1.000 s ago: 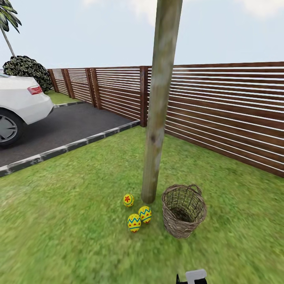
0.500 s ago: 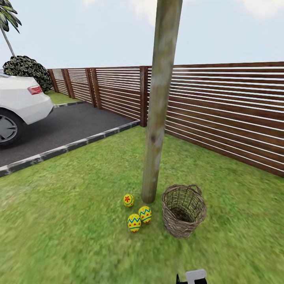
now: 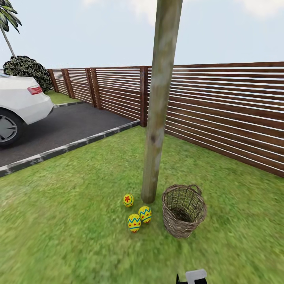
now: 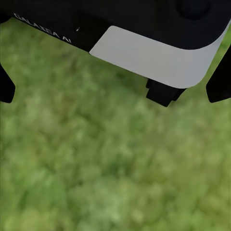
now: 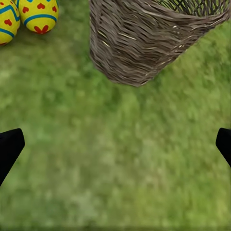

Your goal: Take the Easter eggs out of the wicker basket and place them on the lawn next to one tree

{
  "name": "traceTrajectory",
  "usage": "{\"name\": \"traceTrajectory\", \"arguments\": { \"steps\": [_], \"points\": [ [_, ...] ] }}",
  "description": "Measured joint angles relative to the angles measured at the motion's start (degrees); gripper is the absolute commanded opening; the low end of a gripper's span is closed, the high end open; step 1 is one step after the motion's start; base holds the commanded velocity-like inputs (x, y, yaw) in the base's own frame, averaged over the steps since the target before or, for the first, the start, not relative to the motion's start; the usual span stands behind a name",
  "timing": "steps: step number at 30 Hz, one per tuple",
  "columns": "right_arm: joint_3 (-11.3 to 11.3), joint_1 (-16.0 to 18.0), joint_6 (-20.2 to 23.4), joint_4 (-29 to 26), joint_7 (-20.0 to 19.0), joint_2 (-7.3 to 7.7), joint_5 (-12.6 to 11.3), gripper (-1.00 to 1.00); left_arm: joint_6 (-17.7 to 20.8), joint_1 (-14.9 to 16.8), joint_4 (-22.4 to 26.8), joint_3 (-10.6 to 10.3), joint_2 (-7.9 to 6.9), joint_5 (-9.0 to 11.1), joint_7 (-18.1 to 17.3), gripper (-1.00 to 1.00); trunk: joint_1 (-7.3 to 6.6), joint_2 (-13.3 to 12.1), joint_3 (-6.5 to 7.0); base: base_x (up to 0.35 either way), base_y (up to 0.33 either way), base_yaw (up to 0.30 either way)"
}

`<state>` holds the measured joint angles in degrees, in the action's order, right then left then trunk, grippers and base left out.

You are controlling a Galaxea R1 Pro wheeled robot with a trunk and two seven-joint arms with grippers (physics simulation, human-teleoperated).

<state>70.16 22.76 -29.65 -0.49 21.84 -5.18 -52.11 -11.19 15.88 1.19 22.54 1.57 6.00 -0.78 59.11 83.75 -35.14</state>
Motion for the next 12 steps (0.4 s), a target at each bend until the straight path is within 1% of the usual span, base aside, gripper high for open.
{"name": "traceTrajectory", "arguments": {
  "steps": [12],
  "points": [
    [0.0, 0.0, 0.0, 0.0, 0.0, 0.00, 0.0, 1.00, 0.0, 0.0, 0.0, 0.0, 0.00, 0.0, 0.0, 1.00, 0.00, 0.0, 0.00, 0.000, 0.000, 0.000]
  ]
}}
